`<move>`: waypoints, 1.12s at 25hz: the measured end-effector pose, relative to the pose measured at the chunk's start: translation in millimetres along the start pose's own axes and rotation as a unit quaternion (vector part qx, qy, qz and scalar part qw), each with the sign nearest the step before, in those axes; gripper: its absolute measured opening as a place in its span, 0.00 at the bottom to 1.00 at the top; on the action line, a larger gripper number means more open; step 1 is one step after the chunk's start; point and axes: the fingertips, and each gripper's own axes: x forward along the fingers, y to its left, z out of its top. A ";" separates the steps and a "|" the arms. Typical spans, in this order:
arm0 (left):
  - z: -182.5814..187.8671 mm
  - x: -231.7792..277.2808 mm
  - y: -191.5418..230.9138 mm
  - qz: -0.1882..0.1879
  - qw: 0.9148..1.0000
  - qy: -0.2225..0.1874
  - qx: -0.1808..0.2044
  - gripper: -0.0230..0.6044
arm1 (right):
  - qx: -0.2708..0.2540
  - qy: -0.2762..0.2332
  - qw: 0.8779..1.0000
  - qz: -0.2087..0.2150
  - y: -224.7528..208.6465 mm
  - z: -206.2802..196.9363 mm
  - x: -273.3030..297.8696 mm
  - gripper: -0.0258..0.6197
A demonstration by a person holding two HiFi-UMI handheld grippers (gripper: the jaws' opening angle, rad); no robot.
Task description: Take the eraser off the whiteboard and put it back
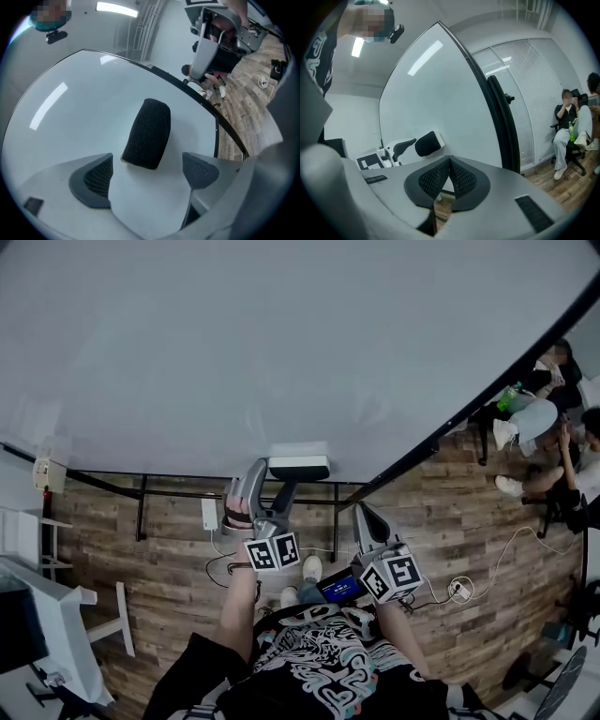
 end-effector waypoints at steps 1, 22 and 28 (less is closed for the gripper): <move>-3.5 -2.7 1.1 0.001 1.000 0.002 -0.014 0.77 | -0.001 -0.005 1.000 -0.001 1.4 2.2 -1.5 0.06; 0.3 -136.4 9.5 -0.060 0.965 -0.049 -0.252 0.48 | -0.005 -0.074 0.997 -0.004 82.6 10.7 -79.8 0.06; 5.6 -181.2 20.5 -0.094 0.892 -0.096 -0.431 0.32 | -0.009 -0.067 0.998 -0.014 105.1 -0.2 -111.4 0.06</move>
